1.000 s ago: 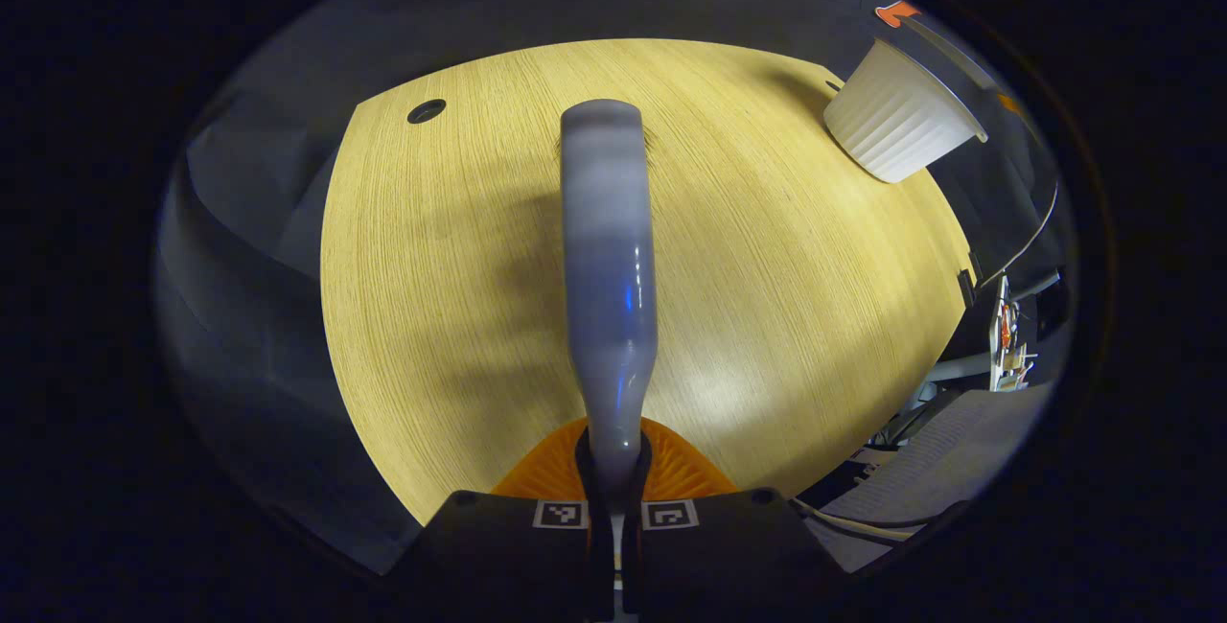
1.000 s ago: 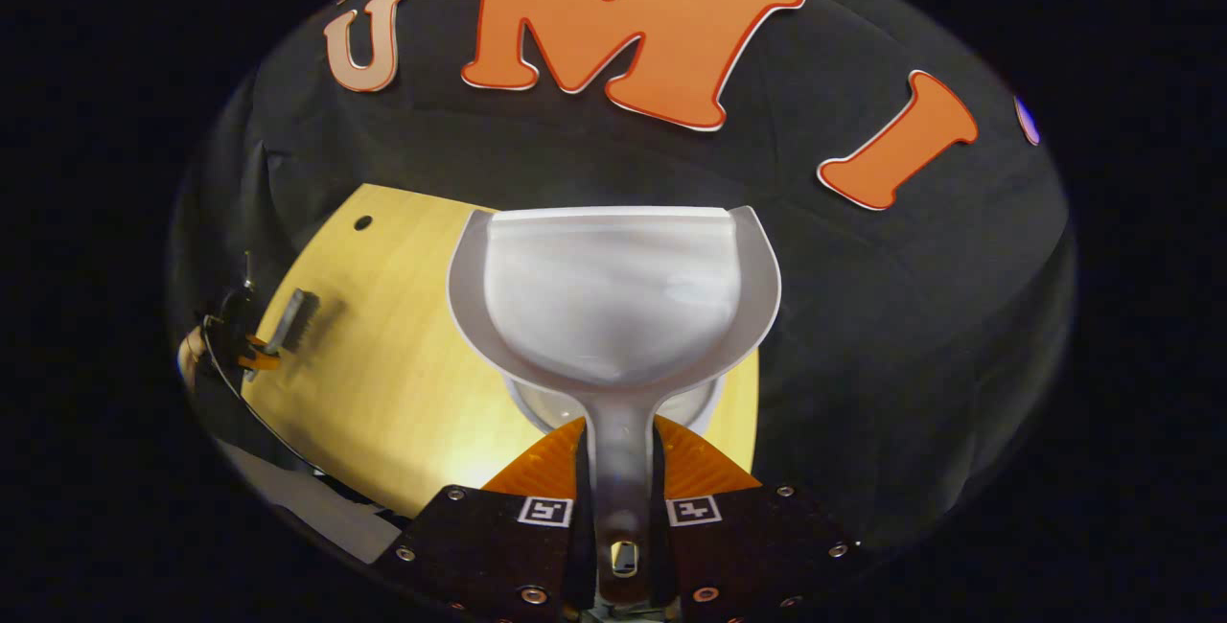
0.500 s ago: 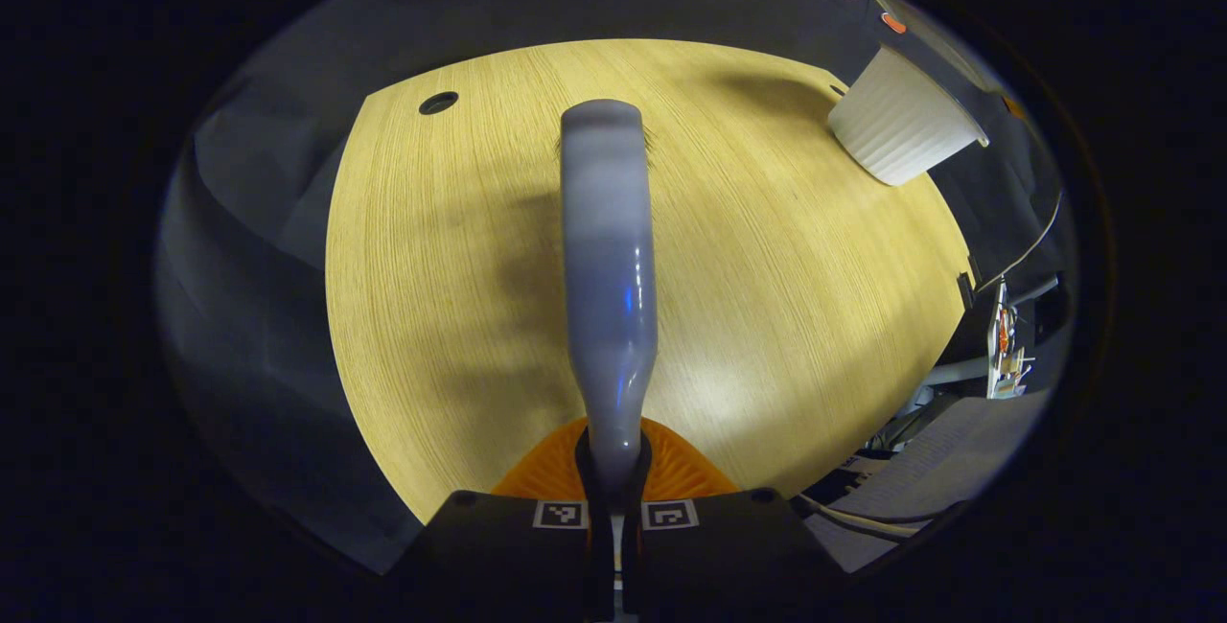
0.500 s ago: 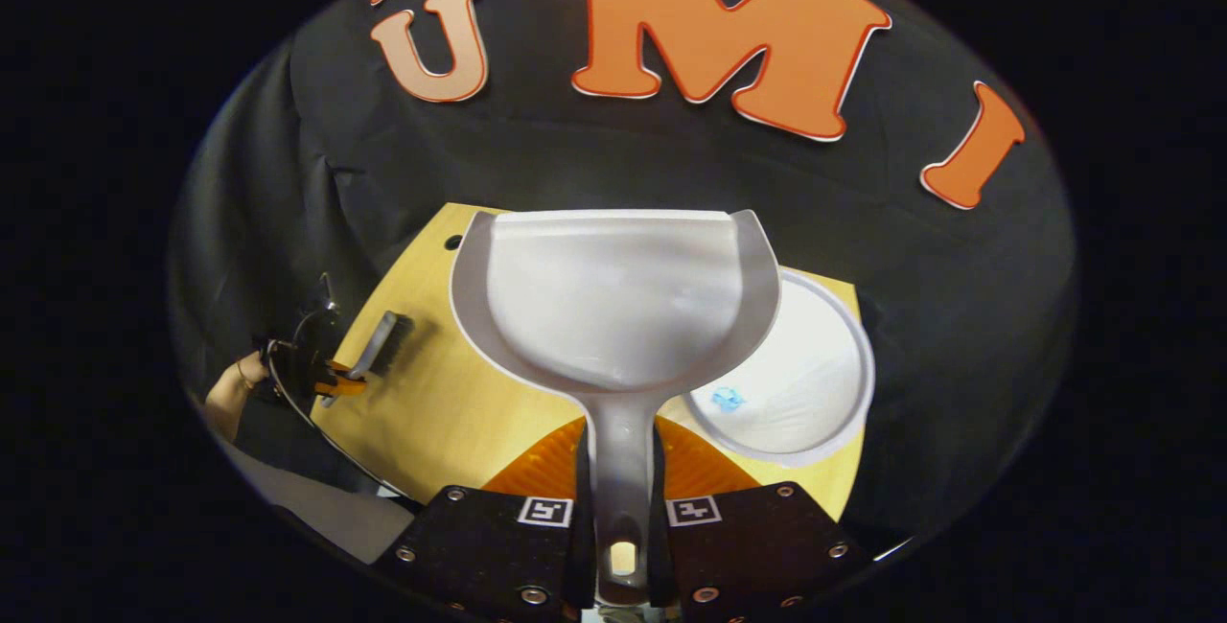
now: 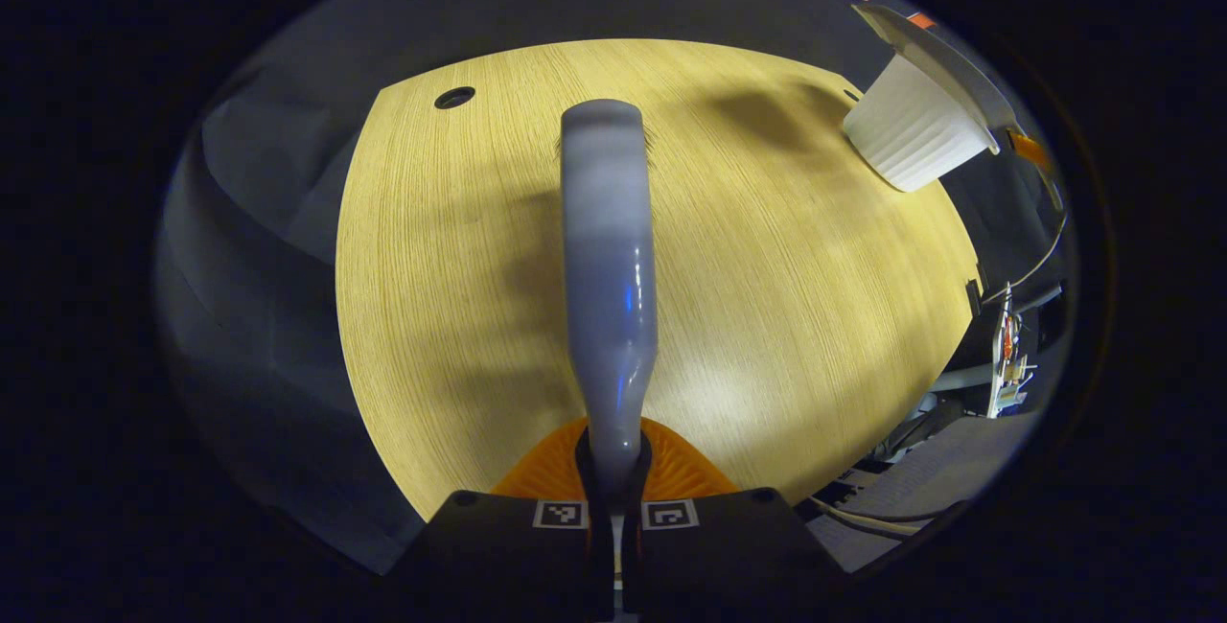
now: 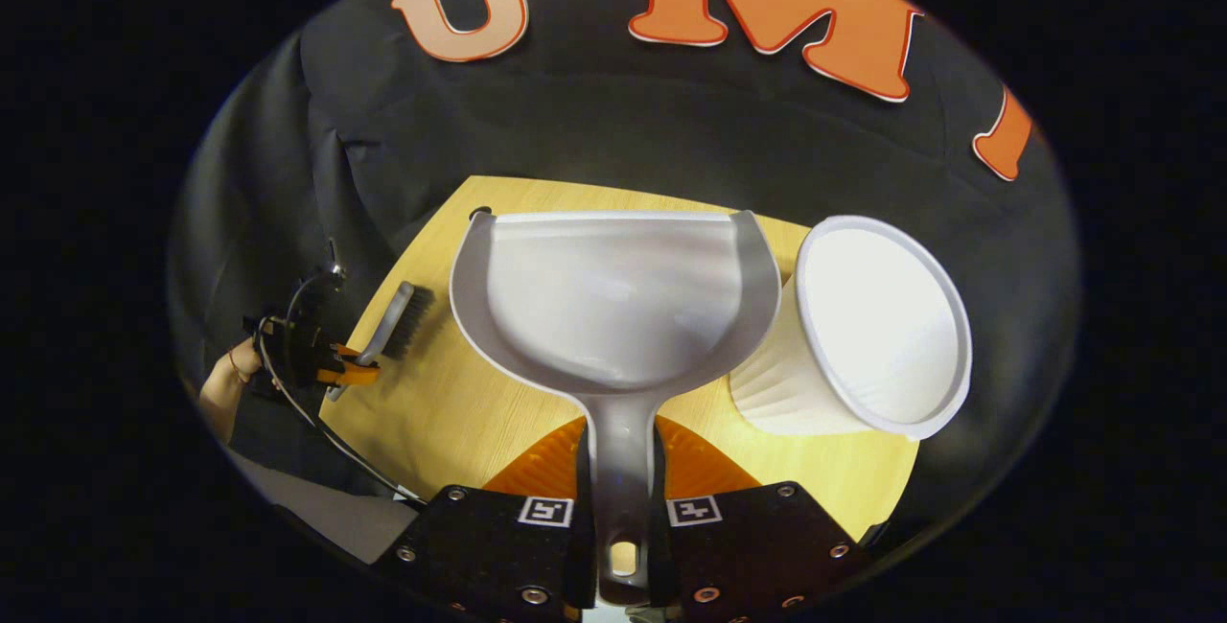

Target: Pick up the small broom and dustpan from the desktop, sweep the trash into the dustpan with the broom, and then empty the trash into the garbage bin.

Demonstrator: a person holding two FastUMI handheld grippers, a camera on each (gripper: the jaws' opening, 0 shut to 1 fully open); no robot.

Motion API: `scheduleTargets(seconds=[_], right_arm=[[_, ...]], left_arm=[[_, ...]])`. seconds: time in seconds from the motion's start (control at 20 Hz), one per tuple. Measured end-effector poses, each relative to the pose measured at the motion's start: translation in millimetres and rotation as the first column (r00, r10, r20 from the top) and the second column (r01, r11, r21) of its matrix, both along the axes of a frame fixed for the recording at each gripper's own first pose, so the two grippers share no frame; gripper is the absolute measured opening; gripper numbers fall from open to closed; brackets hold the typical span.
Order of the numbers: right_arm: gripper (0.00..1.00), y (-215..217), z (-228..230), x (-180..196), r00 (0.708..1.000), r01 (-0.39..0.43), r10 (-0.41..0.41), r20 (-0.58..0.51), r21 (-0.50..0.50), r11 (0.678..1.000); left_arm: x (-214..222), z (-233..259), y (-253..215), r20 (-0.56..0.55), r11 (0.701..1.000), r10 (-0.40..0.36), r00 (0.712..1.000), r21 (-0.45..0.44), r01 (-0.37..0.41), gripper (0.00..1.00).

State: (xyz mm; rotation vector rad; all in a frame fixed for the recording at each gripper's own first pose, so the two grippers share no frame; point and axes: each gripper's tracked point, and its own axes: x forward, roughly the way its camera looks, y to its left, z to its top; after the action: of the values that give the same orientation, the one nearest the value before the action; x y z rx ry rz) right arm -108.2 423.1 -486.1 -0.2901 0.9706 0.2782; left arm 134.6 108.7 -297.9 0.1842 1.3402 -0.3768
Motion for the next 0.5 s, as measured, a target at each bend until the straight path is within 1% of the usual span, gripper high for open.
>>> scheduleTargets(seconds=[0.2, 0.25, 0.3, 0.45, 0.5], right_arm=[[0.21, 7, -47, -13, 0.999, 0.025, -0.025, -0.030, -0.011, 1.000], [0.17, 4, -55, -21, 0.998, 0.036, -0.037, -0.048, -0.012, 0.999], [0.21, 1, -64, -26, 0.997, 0.050, -0.052, -0.063, -0.023, 0.998], [0.22, -15, -97, -32, 0.993, 0.081, -0.087, -0.076, -0.083, 0.993], [0.22, -18, -105, -34, 0.992, 0.097, -0.104, -0.077, -0.087, 0.991]], left_arm=[[2, -1, -3, -0.006, 1.000, 0.022, 1.000, -0.001, -0.022, 0.06], [2, -2, -3, -0.010, 1.000, 0.026, 1.000, 0.000, -0.026, 0.06], [2, -3, -4, -0.013, 0.999, 0.032, 0.999, -0.001, -0.032, 0.06], [3, -2, -4, -0.013, 0.999, 0.050, 0.999, 0.005, -0.050, 0.06], [3, -3, -5, -0.013, 0.998, 0.057, 0.998, 0.007, -0.057, 0.06]])
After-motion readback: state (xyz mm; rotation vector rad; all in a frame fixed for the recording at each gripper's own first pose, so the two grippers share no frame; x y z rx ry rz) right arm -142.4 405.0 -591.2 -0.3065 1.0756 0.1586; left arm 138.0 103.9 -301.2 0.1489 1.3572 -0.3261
